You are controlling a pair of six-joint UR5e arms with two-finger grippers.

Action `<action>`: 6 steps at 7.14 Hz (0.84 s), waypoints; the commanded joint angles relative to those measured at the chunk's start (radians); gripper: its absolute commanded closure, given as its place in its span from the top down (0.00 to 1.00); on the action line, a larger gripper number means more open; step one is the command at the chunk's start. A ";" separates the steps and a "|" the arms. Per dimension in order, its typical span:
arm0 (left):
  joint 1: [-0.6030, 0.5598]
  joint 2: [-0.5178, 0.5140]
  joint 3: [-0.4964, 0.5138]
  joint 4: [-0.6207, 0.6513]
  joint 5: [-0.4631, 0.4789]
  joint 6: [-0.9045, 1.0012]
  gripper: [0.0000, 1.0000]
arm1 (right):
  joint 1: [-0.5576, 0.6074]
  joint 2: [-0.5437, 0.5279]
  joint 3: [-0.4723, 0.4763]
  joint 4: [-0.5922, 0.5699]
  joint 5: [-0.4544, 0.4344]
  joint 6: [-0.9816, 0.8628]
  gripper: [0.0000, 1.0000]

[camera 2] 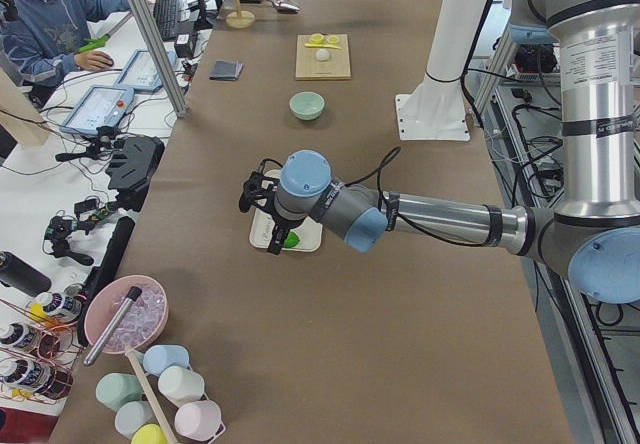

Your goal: Put spoon and bun in bowl

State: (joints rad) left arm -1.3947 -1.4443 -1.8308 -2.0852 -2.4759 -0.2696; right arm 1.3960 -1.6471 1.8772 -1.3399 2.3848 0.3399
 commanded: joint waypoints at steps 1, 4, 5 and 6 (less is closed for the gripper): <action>0.254 -0.056 -0.028 -0.058 0.136 0.004 0.92 | -0.078 -0.003 0.066 -0.001 -0.025 0.142 1.00; 0.486 -0.126 -0.036 -0.053 0.367 0.140 0.87 | -0.173 0.012 0.092 0.001 -0.049 0.213 1.00; 0.543 -0.145 -0.015 -0.053 0.391 0.144 0.84 | -0.243 0.038 0.108 0.001 -0.091 0.293 1.00; 0.555 -0.166 0.004 -0.053 0.394 0.144 0.81 | -0.303 0.046 0.117 0.001 -0.117 0.327 1.00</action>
State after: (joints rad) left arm -0.8796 -1.5866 -1.8469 -2.1387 -2.1085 -0.1343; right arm 1.1661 -1.6173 1.9813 -1.3393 2.3022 0.6093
